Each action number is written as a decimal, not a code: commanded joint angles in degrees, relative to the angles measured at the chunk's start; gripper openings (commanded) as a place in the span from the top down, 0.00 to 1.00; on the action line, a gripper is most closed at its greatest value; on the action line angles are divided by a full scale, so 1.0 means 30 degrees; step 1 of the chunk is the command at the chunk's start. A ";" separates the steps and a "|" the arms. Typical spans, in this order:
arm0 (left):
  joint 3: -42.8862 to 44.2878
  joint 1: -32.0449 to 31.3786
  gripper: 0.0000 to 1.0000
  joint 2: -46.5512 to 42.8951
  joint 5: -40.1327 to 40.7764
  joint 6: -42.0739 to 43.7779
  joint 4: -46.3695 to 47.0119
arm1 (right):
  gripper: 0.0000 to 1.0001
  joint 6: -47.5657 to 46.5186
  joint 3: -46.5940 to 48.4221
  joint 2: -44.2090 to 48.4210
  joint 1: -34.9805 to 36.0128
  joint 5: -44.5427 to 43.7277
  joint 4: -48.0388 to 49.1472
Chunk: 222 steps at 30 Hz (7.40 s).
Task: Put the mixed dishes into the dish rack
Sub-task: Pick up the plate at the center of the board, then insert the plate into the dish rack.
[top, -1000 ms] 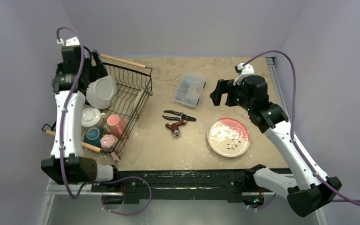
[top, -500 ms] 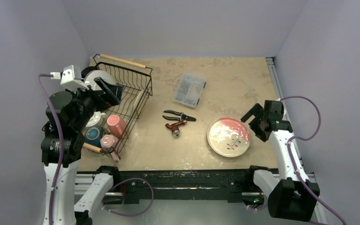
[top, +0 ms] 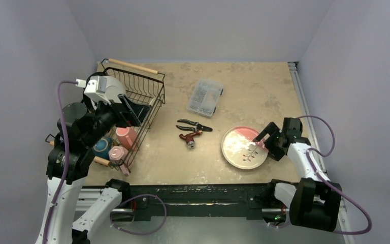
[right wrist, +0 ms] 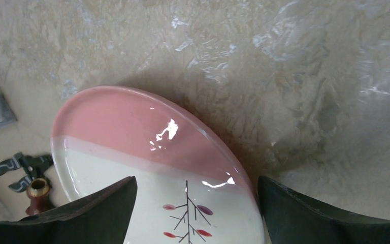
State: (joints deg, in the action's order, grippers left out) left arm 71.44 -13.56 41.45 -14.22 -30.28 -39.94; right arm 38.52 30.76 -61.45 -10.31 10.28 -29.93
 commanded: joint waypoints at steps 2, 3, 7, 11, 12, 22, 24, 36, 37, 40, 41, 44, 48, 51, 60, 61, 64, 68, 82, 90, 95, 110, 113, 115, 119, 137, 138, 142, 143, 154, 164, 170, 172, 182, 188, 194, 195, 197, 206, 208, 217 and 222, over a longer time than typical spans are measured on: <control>0.0446 -0.0130 0.00 0.0432 -0.0942 0.0128 0.0908 | 0.17 -0.0342 0.0163 -0.0767 0.0498 0.2786 0.2851; 0.0430 -0.0137 0.00 0.0525 -0.1047 0.0012 0.0862 | 0.19 -0.0486 0.0302 -0.1025 0.0607 0.2879 0.3033; 0.0632 -0.0137 0.00 0.1031 -0.1700 -0.0398 0.0615 | 0.37 -0.0672 0.0936 -0.2155 0.0708 0.2892 0.2994; 0.0567 -0.0137 0.00 0.1490 -0.2530 -0.0574 0.0432 | 0.39 -0.1240 0.2116 -0.3085 0.0693 0.2640 0.1281; 0.0401 -0.0137 0.00 0.1569 -0.2962 -0.0640 0.0521 | 0.36 -0.1379 0.2377 -0.3062 0.0678 0.2637 0.0724; -0.0608 -0.3141 0.00 0.4478 -0.4170 0.1238 0.0528 | 0.21 -0.2389 0.3113 -0.2781 0.1293 0.3389 -0.2159; -0.0733 -0.4548 0.01 0.6228 -0.4067 0.1586 0.0447 | 0.22 -0.2426 0.3286 -0.2966 0.1691 0.2956 -0.2066; 0.1609 -1.0593 0.28 1.8193 -0.1501 -0.0729 0.3656 | 0.28 -0.3872 0.4901 -0.3840 0.2054 -0.0156 -0.3047; 0.1898 -1.0618 0.30 1.8910 -0.1310 -0.1322 0.3977 | 0.28 -0.3923 0.5007 -0.3797 0.2098 -0.0302 -0.3136; 0.2651 -1.0655 0.35 2.0707 -0.0160 -0.3109 0.4468 | 0.29 -0.4116 0.5004 -0.3738 0.2217 -0.0477 -0.2893; 0.2910 -1.0699 0.37 2.1260 -0.0074 -0.3546 0.4599 | 0.32 -0.4173 0.4968 -0.3869 0.2232 -0.0386 -0.2749; 0.3005 -1.0699 0.46 2.2434 0.0195 -0.4765 0.5230 | 0.45 -0.4197 0.4830 -0.4569 0.2237 0.0147 -0.2225; 0.2105 -1.0686 0.48 2.2907 0.0575 -0.5711 0.6398 | 0.50 -0.4335 0.4829 -0.5221 0.2263 0.0273 -0.1717; 0.1723 -1.0766 0.48 2.3334 0.0632 -0.6676 0.6863 | 0.54 -0.4578 0.4797 -0.5405 0.2263 0.0042 -0.1588; 0.0863 -1.0920 0.51 2.3651 -0.1376 -0.7170 0.9488 | 0.59 -0.4781 0.4674 -0.6058 0.2280 0.0498 -0.1239; 0.0797 -1.0923 0.52 2.3426 -0.1646 -0.7185 0.9830 | 0.59 -0.4817 0.4715 -0.6056 0.2287 0.0458 -0.1243; 0.0680 -1.0947 0.55 2.2952 -0.2897 -0.7558 1.0928 | 0.60 -0.4871 0.4688 -0.6114 0.2289 0.0536 -0.1185; 0.0349 -1.1000 0.62 2.2112 -0.4203 -0.8077 1.2158 | 0.62 -0.4882 0.4658 -0.6198 0.2284 0.0701 -0.1099; 0.0092 -1.0978 0.69 1.9515 -0.4402 -0.8375 1.2763 | 0.67 -0.4987 0.4686 -0.6437 0.2293 0.0937 -0.1177; 0.0568 -1.0981 0.64 2.0923 -0.4927 -0.9362 1.3864 | 0.68 -0.4830 0.4610 -0.6114 0.2293 0.1476 -0.1095; 0.1084 -1.0978 0.61 2.2075 -0.5346 -0.9662 1.4372 | 0.75 -0.4516 0.4301 -0.5987 0.2321 0.1968 -0.0883; 0.3919 -1.0773 0.42 2.3191 -0.3362 -0.1669 0.6959 | 0.44 -0.3809 0.4442 -0.4595 0.2293 0.0264 -0.1920; 0.5901 -1.0643 0.40 2.4956 -0.3551 -0.0351 0.6420 | 0.44 -0.3930 0.4198 -0.5079 0.2293 0.0540 -0.1380; 0.7063 -1.0606 0.38 2.5977 -0.3830 0.0065 0.6479 | 0.45 -0.4030 0.4183 -0.5394 0.2293 0.0760 -0.1092; 0.8991 -1.0570 0.36 2.7705 -0.3178 0.0386 0.6064 | 0.46 -0.4417 0.4740 -0.6188 0.2311 0.0584 -0.1296; 0.8379 -1.0665 0.58 2.9622 -0.9549 -0.5475 1.0523 | 0.48 -0.4504 0.4892 -0.7611 0.2295 0.1425 -0.0429; 0.8478 -1.0656 0.61 2.9614 -0.9597 -0.5394 1.0325 | 0.48 -0.4559 0.4899 -0.7605 0.2293 0.1412 -0.0449; 0.9003 -1.0637 0.78 2.9586 -0.9557 -0.4698 0.9475 | 0.48 -0.4666 0.4843 -0.7389 0.2299 0.1174 -0.0389; 0.9102 -1.0634 0.84 2.9599 -0.9631 -0.4572 0.9348 | 0.48 -0.4671 0.4835 -0.7405 0.2293 0.1154 -0.0386; 0.8908 -0.9648 1.00 2.5963 -0.9958 -0.7298 0.7818 | 0.43 -0.5053 0.9402 -0.4970 0.2845 -0.2850 -0.5503; 0.7709 -0.7205 1.00 1.9381 -0.8050 -1.0880 0.4189 | 0.28 -0.7761 1.6429 -0.3528 0.5432 0.0577 -0.6841; 0.7888 -0.4113 1.00 1.5481 -0.6807 -1.1788 -0.1535 | 0.07 -1.0218 1.7347 -0.1086 0.8639 0.3041 -0.2371; 0.7951 -0.3037 1.00 1.4435 -0.6715 -1.1926 -0.3161 | 0.01 -1.0598 1.7263 -0.0342 1.0212 0.4201 -0.0370; 0.7339 0.0153 1.00 1.1216 -0.7258 -1.3568 -0.6270 | 0.01 -1.9024 1.8191 -0.0563 1.5972 0.4673 -0.0322; 0.6657 0.0273 1.00 1.0633 -0.7477 -1.4983 -0.6150 | 0.01 -2.1672 1.8008 -0.1870 2.0073 -0.0386 0.0520; 0.7021 0.0273 1.00 1.0478 -0.6679 -1.5254 -0.7536 | 0.13 -2.4729 1.7111 -0.2205 2.2677 -0.2751 0.1295; 0.6947 0.0273 1.00 1.0439 -0.6645 -1.5472 -0.7643 | 0.15 -2.5299 1.6948 -0.2241 2.2869 -0.2827 0.1169; 0.6618 0.0273 1.00 1.0302 -0.6665 -1.5954 -0.7686 | 0.16 -2.5972 1.6555 -0.2294 2.3283 -0.3315 0.1045; 0.7079 0.0243 1.00 1.0073 -0.6828 -1.6870 -0.8028 | 0.42 -2.7286 1.4109 -0.3012 2.4027 -1.0034 0.5370; 0.6895 0.0243 1.00 0.9955 -0.6637 -1.6575 -0.8506 | 0.57 -2.6728 1.3923 -0.3029 2.4003 -1.0187 0.6494; 0.4357 0.0243 1.00 0.8750 -0.6711 -1.7056 -0.7352 | 1.00 -2.5770 1.4059 -0.3257 2.3987 -0.6589 0.7079; 0.4886 0.0243 0.37 0.8262 -0.5030 -1.3887 -0.6741 | 1.00 -2.5555 1.5202 -0.3039 2.3043 -0.3665 0.5248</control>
State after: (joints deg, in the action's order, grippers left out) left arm 83.59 -12.38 69.95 -28.47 -79.59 -65.87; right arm -42.37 70.72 -72.73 61.73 -8.32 -19.53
